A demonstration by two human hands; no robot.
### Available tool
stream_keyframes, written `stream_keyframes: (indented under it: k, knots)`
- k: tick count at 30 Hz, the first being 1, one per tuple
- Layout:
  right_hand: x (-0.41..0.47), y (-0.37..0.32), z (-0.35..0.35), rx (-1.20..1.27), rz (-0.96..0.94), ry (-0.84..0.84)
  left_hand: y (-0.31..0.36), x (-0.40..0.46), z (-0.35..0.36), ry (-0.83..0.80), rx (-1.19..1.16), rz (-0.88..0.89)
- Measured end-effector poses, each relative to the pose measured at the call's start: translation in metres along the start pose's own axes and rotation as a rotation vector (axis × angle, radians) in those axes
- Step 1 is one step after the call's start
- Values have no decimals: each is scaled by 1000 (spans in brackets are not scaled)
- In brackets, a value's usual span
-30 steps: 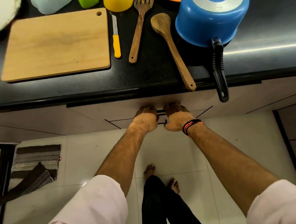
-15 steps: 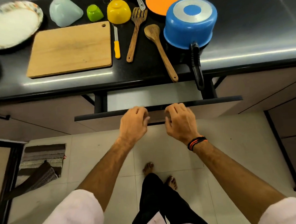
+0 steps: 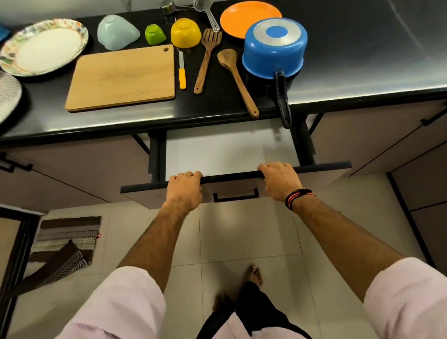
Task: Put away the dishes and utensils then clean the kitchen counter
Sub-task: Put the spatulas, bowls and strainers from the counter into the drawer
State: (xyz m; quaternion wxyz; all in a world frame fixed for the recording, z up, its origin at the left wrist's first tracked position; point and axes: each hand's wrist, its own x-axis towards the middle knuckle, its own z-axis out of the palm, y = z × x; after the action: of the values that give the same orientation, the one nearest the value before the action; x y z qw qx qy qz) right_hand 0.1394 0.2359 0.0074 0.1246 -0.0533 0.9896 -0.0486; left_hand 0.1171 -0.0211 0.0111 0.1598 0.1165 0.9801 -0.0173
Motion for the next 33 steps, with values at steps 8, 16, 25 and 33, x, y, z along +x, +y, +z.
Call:
stream_keyframes:
  k: [8,16,25,33]
  knots:
    - [-64,-13,24,6,46,-2,1,-61,21,-17,-21,72]
    - [-128,-28,44,2,92,-3,1,-117,45,-67,-101,88]
    - [-173,-29,60,60,74,29,10,-161,62,-79,-146,69]
    - [-187,-30,65,87,45,30,14,-176,67,-58,-153,48]
